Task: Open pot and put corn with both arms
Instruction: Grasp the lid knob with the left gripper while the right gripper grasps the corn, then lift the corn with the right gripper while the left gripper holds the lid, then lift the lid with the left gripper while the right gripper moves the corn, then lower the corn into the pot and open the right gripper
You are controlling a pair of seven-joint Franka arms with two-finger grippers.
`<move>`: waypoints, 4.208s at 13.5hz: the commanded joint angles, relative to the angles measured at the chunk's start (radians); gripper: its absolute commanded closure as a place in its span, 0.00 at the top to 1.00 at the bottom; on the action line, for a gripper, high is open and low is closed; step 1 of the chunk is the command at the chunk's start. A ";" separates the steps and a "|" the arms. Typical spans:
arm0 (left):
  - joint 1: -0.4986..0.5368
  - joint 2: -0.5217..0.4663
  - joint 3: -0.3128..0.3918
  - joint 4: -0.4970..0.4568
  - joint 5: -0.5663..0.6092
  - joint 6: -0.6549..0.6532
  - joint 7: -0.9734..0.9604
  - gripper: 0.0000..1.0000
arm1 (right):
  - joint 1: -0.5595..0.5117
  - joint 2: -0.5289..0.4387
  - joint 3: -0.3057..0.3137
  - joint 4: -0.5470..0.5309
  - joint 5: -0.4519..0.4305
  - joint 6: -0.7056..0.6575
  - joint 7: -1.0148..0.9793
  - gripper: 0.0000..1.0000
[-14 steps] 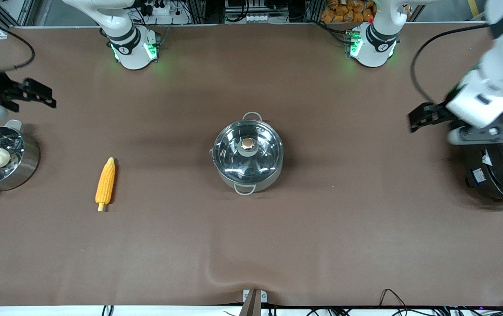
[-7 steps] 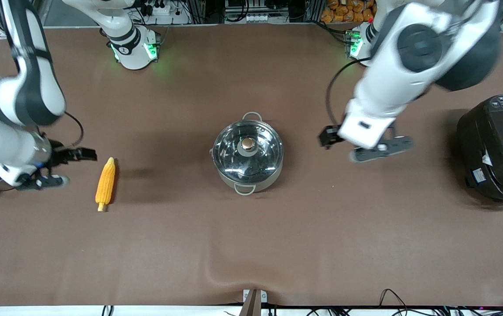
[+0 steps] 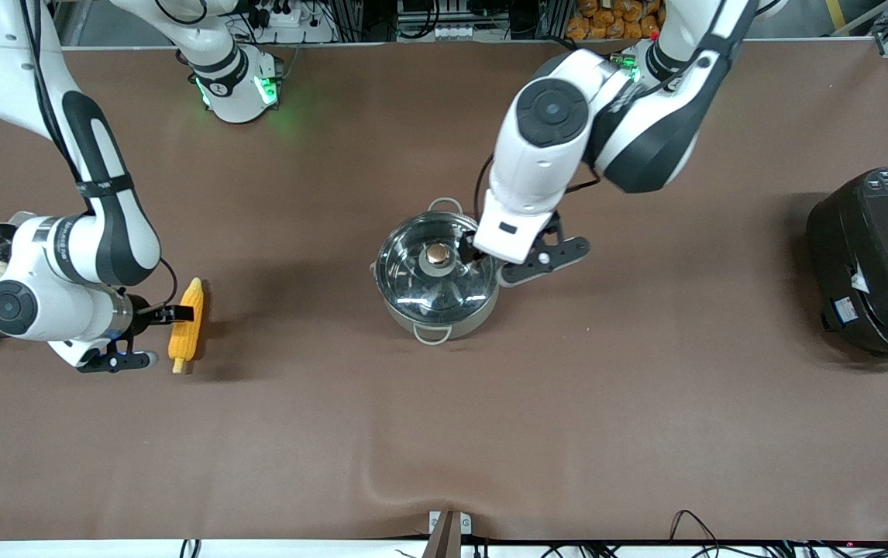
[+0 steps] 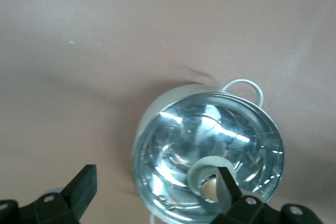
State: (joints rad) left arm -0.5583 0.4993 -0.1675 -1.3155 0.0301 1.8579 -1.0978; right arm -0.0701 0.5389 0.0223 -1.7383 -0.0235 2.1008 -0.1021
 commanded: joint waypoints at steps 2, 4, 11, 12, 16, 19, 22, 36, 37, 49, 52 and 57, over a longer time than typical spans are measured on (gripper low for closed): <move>-0.073 0.114 0.026 0.055 -0.004 0.076 -0.057 1.00 | -0.019 0.033 0.013 -0.121 -0.016 0.230 -0.001 1.00; -0.129 0.124 0.055 0.053 -0.003 0.080 -0.088 1.00 | -0.023 0.055 0.013 -0.139 -0.016 0.291 -0.001 1.00; -0.179 0.179 0.062 0.053 -0.001 0.103 -0.103 1.00 | -0.014 0.014 0.016 -0.133 -0.016 0.205 -0.002 0.00; -0.183 0.186 0.062 0.053 -0.001 0.109 -0.103 1.00 | -0.004 -0.019 0.021 -0.126 -0.015 0.149 -0.001 0.00; -0.184 0.199 0.062 0.051 0.001 0.132 -0.105 1.00 | 0.068 -0.086 0.024 -0.040 -0.001 -0.066 0.009 0.00; -0.192 0.200 0.060 0.047 0.002 0.132 -0.109 0.88 | 0.092 -0.093 0.054 0.066 0.016 -0.211 0.021 0.00; -0.204 0.206 0.060 0.047 0.002 0.132 -0.122 0.76 | 0.105 -0.089 0.057 0.138 0.115 -0.275 0.036 0.00; -0.183 0.125 0.063 0.038 0.007 0.115 -0.132 0.00 | 0.397 -0.111 0.053 0.169 0.091 -0.276 0.409 0.00; -0.163 0.096 0.068 0.035 0.008 0.113 -0.132 0.00 | 0.398 -0.111 0.053 0.169 0.091 -0.272 0.426 0.00; 0.185 -0.174 0.063 -0.083 0.007 -0.151 0.256 0.00 | 0.665 0.111 0.050 0.401 0.066 -0.203 0.513 0.00; 0.338 -0.220 0.060 -0.175 -0.002 -0.149 0.473 0.00 | 0.697 0.148 0.050 0.405 0.066 -0.124 0.547 0.00; 0.514 -0.235 0.057 -0.354 -0.007 -0.001 0.746 0.00 | 0.728 0.177 0.050 0.404 0.073 -0.071 0.628 0.07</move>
State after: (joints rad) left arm -0.0880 0.3167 -0.0917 -1.5505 0.0309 1.7620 -0.4095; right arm 0.6400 0.6965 0.0811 -1.3713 0.0559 2.0348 0.4647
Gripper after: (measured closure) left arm 0.502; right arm 0.634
